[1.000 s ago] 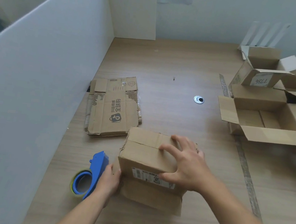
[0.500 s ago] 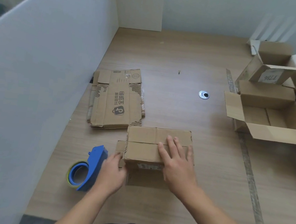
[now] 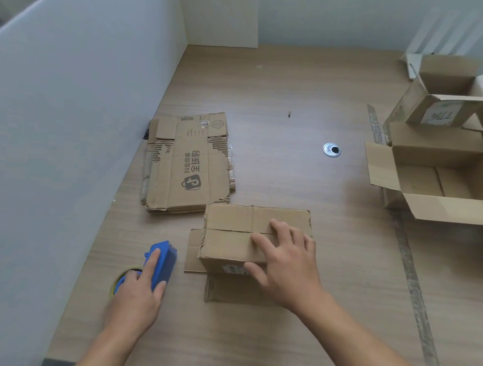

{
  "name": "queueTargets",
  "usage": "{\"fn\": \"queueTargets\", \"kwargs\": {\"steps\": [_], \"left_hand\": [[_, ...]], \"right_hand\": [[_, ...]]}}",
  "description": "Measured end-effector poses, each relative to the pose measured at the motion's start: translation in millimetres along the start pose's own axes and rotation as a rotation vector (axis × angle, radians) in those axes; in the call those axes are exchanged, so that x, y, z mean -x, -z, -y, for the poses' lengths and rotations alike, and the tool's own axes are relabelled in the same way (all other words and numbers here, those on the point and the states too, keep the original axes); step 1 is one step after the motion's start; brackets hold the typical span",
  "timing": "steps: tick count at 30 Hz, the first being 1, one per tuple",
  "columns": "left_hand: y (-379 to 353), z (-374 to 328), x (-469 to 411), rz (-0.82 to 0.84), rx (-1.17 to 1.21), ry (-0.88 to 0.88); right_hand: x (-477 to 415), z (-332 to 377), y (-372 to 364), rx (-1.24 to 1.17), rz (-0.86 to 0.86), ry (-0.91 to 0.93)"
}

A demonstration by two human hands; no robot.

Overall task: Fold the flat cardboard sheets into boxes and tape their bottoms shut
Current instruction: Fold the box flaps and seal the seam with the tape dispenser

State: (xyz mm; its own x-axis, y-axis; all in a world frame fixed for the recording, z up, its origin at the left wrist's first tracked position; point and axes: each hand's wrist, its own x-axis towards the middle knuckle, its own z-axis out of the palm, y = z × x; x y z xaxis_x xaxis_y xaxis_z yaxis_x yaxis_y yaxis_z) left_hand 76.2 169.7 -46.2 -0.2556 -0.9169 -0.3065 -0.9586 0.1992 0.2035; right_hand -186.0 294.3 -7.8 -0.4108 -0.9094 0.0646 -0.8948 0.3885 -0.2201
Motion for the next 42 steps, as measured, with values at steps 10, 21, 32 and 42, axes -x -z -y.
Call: {"fn": "queueTargets", "kwargs": {"steps": [10,21,32,42], "left_hand": [[4.4,-28.3,-14.0,-0.056,0.221,0.015],[84.6,-55.6,-11.8,-0.426,0.203,-0.719],[85.6,-94.4,-27.9,-0.281,-0.128,-1.218],[86.7,-116.9,-30.8,-0.192,-0.148,-1.184]], "right_hand": [[-2.9,-3.9,-6.3,0.013,-0.050,0.048],[-20.0,-12.3,5.8,-0.233,0.007,-0.003],[-17.3,-23.4,11.8,-0.854,-0.075,-0.013],[-17.0,-24.1,2.1,-0.857,-0.227,-0.098]]}}
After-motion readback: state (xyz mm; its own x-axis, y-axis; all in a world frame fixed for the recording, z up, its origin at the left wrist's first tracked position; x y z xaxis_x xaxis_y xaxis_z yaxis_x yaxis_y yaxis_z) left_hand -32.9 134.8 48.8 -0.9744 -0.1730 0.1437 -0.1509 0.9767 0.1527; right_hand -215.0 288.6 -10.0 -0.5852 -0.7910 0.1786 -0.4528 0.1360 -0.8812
